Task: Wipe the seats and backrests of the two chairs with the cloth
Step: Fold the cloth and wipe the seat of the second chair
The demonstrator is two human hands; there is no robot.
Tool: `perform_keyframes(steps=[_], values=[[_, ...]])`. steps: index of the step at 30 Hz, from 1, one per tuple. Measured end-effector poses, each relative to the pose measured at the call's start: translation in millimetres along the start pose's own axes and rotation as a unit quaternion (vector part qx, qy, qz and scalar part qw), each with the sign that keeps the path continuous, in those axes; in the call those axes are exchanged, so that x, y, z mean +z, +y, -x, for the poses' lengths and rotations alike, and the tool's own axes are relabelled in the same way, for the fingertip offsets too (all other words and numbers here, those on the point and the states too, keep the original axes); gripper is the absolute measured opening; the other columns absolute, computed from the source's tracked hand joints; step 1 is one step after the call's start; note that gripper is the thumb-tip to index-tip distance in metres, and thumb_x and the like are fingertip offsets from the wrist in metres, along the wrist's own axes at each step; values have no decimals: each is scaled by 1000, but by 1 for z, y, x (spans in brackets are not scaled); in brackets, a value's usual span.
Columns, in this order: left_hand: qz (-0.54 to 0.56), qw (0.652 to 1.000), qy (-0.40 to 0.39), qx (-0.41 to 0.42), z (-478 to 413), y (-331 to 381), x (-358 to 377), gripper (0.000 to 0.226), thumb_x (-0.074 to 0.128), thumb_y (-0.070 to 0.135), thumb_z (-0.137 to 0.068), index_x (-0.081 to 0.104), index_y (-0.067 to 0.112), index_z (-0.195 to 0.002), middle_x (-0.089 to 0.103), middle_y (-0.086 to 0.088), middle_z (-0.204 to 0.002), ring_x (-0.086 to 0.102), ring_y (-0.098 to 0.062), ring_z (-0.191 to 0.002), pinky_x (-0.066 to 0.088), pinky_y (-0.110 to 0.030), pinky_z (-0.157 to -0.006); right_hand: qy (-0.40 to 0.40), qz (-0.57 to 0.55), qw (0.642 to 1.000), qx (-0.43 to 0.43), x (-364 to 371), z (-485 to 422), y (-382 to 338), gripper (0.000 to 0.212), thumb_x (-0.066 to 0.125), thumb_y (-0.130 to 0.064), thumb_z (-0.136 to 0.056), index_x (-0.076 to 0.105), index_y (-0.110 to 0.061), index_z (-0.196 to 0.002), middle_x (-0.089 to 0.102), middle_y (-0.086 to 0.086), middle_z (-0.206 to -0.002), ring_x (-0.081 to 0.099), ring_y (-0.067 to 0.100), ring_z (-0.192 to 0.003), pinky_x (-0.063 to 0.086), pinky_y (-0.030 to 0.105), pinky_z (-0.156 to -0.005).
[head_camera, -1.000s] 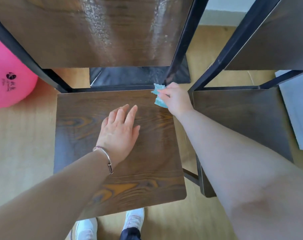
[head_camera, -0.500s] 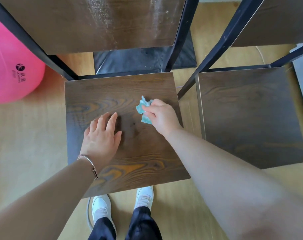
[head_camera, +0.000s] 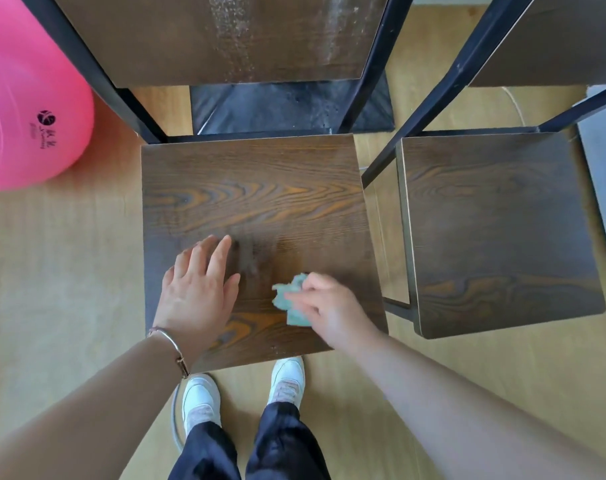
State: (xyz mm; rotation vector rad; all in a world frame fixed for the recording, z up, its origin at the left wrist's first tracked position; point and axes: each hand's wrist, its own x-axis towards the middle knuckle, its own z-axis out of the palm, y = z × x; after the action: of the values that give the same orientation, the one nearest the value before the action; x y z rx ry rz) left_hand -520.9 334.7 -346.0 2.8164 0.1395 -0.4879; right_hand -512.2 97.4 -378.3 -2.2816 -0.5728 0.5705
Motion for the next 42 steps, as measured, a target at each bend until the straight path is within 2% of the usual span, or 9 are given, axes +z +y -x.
perform_keyframes(steps=[4,7,12,15,17,22,27,35,42], values=[[6,1000,6,16,-4,11,5,58,47,36,-96,30,17,-149,40,-10,-146,37,-34,-129,41,-53,-101,141,20,985,94,-83,-80,41,19,62,-20,-95,76,-9,-104,55,3,-92,56,18,-85,45,27,-75],[11,1000,13,21,-12,17,7,58,49,36,-96,32,16,-148,42,-10,-145,39,-34,-128,41,-52,-100,163,64,974,140,-120,-139,67,30,56,-33,-97,71,-10,-108,55,-2,-98,58,18,-92,46,27,-77],[3,999,24,27,-30,20,5,59,49,36,-96,32,17,-149,41,-9,-145,39,-34,-126,41,-52,-100,183,83,963,178,-141,-190,80,31,58,-34,-97,67,-15,-120,57,0,-111,53,10,-96,38,12,-68],[-3,999,31,30,-40,22,2,59,45,38,-97,29,17,-149,39,-9,-146,38,-34,-128,40,-51,-102,168,58,968,177,-137,-189,81,31,60,-32,-97,67,-16,-122,58,0,-114,56,12,-103,48,18,-79],[-6,999,33,27,-45,22,0,59,43,38,-97,27,18,-150,38,-9,-147,37,-34,-129,38,-51,-104,155,35,973,164,-135,-183,82,29,61,-31,-97,68,-16,-121,57,-1,-114,56,13,-104,51,24,-88],[-4,999,29,22,-44,24,-5,59,42,38,-98,25,19,-150,36,-10,-149,36,-36,-130,37,-52,-104,107,24,986,128,-122,-134,77,24,62,-29,-96,72,-19,-116,56,-11,-99,57,11,-96,50,26,-83],[2,999,19,37,-30,29,-5,59,47,36,-96,29,17,-149,38,-11,-147,37,-36,-129,38,-54,-102,85,21,989,120,-90,-51,72,23,64,-16,-95,73,-14,-115,57,2,-93,58,14,-88,52,31,-79],[-1,998,12,59,-2,25,8,59,49,35,-96,31,16,-148,39,-12,-146,36,-37,-129,37,-54,-102,119,68,987,80,-28,85,64,23,69,-7,-89,76,-14,-110,51,-2,-78,50,14,-65,48,32,-59],[6,998,12,66,17,12,15,57,46,37,-97,30,18,-148,38,-10,-148,36,-36,-129,37,-53,-102,161,69,975,137,-2,113,49,28,71,-4,-88,75,-17,-112,49,-6,-79,48,11,-69,39,14,-65]])
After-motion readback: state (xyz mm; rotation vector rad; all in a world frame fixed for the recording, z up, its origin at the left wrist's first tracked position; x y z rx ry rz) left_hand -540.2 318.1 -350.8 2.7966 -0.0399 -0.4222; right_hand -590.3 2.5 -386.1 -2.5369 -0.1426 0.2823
